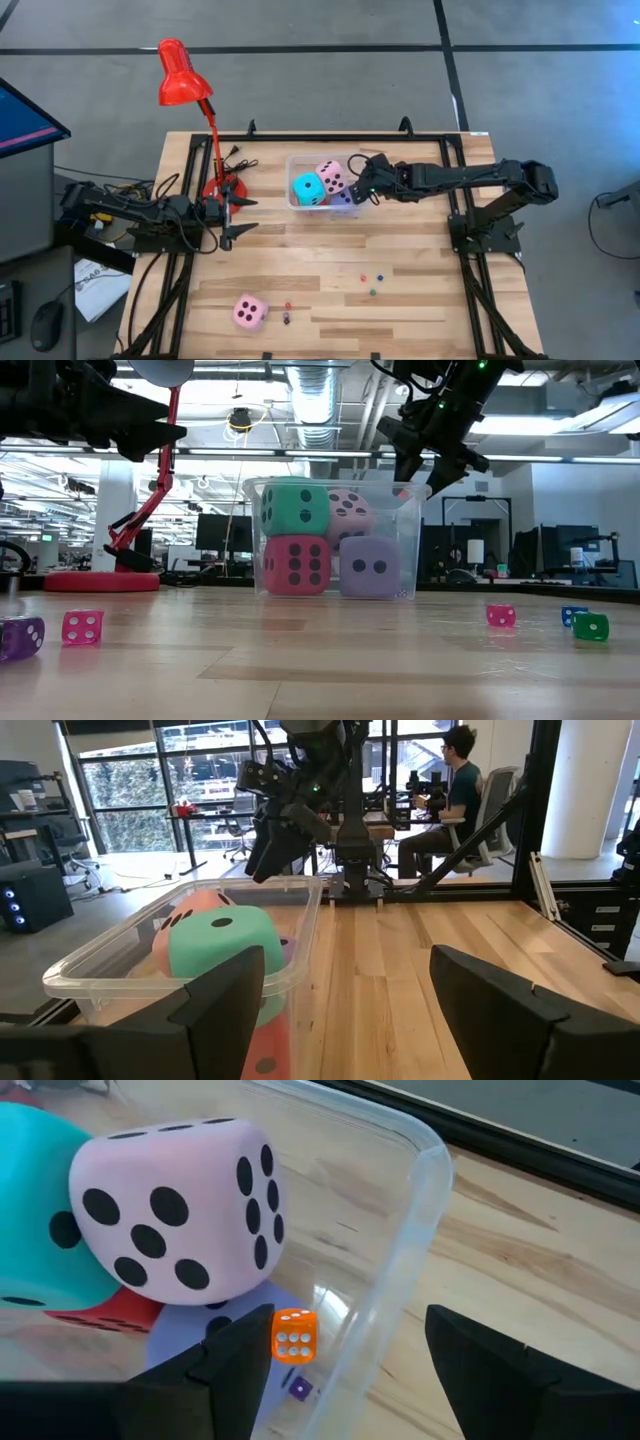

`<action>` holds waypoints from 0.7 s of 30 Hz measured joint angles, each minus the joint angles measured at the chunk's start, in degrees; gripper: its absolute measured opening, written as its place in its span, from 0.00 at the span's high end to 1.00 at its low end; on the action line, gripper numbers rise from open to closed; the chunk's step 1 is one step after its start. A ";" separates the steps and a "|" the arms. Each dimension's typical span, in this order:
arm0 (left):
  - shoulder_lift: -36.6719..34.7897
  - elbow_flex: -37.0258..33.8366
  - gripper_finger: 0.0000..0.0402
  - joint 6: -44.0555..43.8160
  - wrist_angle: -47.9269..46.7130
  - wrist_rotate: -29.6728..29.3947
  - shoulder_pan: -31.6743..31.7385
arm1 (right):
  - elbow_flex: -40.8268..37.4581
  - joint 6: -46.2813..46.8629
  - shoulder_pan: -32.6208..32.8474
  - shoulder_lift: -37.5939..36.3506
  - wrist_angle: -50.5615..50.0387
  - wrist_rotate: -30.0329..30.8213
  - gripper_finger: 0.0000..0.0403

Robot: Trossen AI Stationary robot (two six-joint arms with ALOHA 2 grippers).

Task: Pick & Place Dice
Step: Put the small orange die into the transparent bin

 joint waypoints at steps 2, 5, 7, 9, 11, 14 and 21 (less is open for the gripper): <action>0.00 0.00 0.32 0.00 0.00 -0.02 0.00 | -1.29 0.02 0.00 -0.02 1.93 -0.02 0.37; 0.00 0.00 0.32 0.01 -0.01 -0.25 0.00 | -2.44 0.15 -0.02 0.02 3.07 -0.06 0.37; 0.01 0.00 0.32 0.00 -0.02 -0.26 0.00 | -2.46 0.13 -0.02 0.02 3.92 -0.04 0.37; 0.00 0.00 0.32 0.00 -0.02 -0.26 0.00 | -2.48 0.12 -0.02 0.02 3.87 -0.06 0.37; 0.00 0.00 0.32 0.00 -0.02 -0.24 0.00 | -2.48 0.09 -0.10 0.02 3.28 -0.06 0.37; 0.01 0.00 0.32 0.00 -0.04 -0.24 0.00 | -2.48 0.09 -0.13 0.02 1.82 -0.06 0.37; 0.00 0.00 0.32 0.00 -0.03 -0.22 0.00 | -2.48 -0.04 -0.02 0.02 1.14 -0.09 0.37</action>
